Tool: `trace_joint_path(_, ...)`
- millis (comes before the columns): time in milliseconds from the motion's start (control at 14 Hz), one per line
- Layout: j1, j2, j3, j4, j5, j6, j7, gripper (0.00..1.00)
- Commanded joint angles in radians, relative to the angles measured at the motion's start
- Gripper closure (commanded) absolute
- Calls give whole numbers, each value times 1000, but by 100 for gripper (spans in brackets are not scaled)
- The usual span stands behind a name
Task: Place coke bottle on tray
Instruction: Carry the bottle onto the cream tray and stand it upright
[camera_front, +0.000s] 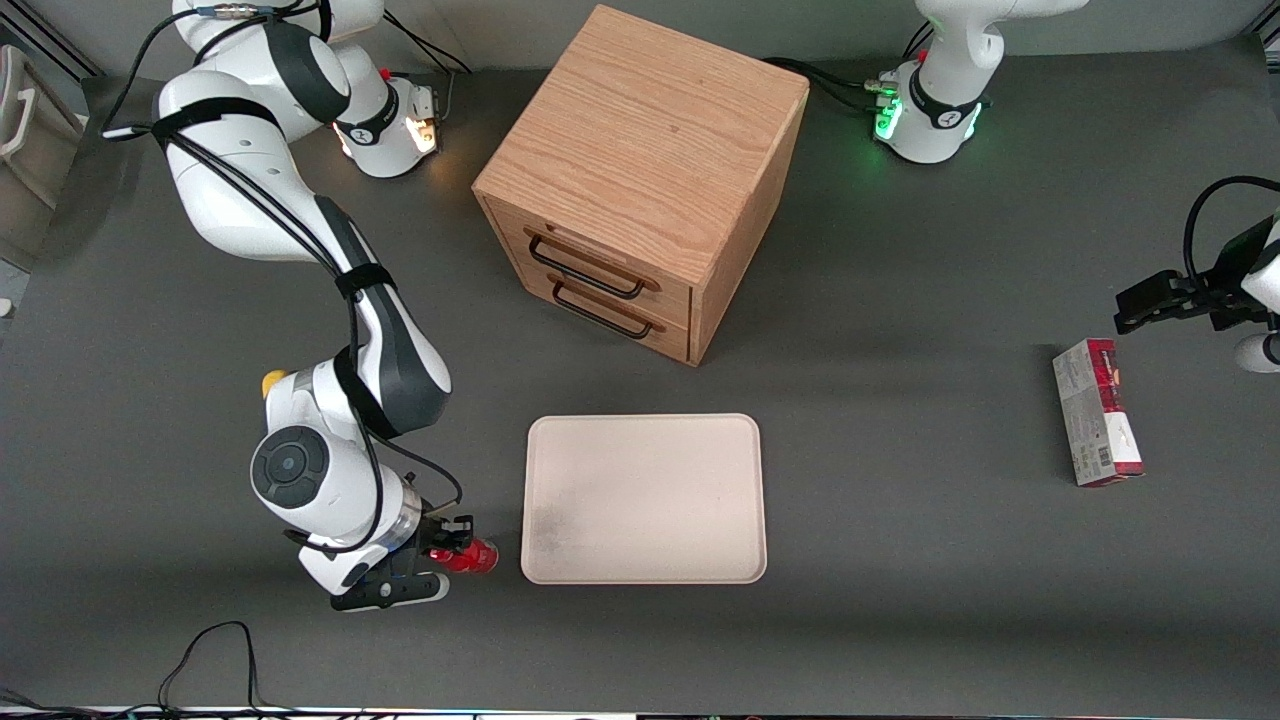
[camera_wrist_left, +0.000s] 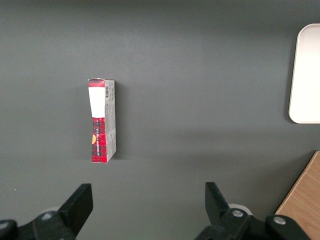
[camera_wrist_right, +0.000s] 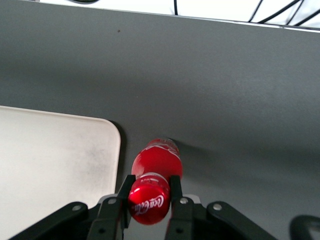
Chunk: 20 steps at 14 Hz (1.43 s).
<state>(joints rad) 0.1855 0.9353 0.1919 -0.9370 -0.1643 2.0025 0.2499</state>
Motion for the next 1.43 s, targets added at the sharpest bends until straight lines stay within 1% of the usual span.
trace_joint_path(0,0,-137,8,15,-17,-157,40,100)
trace_joint_path(71,0,-185,8,14,-12,-197,43,100)
trace_joint_path(143,2,-217,9,12,-11,-221,89,100)
trace_joint_path(214,15,-231,12,12,-9,-223,170,100)
trace_joint_path(357,40,-228,67,9,-11,-176,351,100)
trace_joint_path(429,52,-222,81,6,-18,-156,395,100)
trace_joint_path(500,75,-219,83,4,-20,-156,405,100)
trace_joint_path(714,104,-193,81,-9,-33,-134,443,100)
trace_joint_path(857,115,-130,81,-13,-118,-84,456,100)
trace_joint_path(929,120,-103,80,-16,-138,-46,474,100)
trace_joint_path(1143,121,-56,70,-54,-149,60,477,100)
trace_joint_path(1357,120,-50,69,-75,-150,79,476,100)
